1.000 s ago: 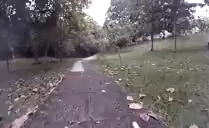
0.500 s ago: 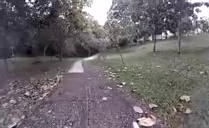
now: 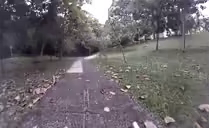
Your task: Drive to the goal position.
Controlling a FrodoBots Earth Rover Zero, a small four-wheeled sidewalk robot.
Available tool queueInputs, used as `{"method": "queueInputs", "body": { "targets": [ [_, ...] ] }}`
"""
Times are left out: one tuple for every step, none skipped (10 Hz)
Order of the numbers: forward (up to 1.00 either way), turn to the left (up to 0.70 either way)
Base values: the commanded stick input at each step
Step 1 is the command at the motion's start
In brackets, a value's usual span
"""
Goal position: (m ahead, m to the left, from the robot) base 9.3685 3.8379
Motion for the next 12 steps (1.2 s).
{"method": "queueInputs", "body": {
  "targets": [
    [0.7, 0.01],
    [0.7, 0.01],
    [0.7, 0.01],
    [0.7, 0.01],
    [0.7, 0.01],
    [0.7, 0.01],
    [0.7, 0.01],
    [0.7, 0.06],
    [0.7, 0.11],
    [0.7, 0.15],
    [0.7, 0.15],
    [0.7, 0.15]
  ]
}}
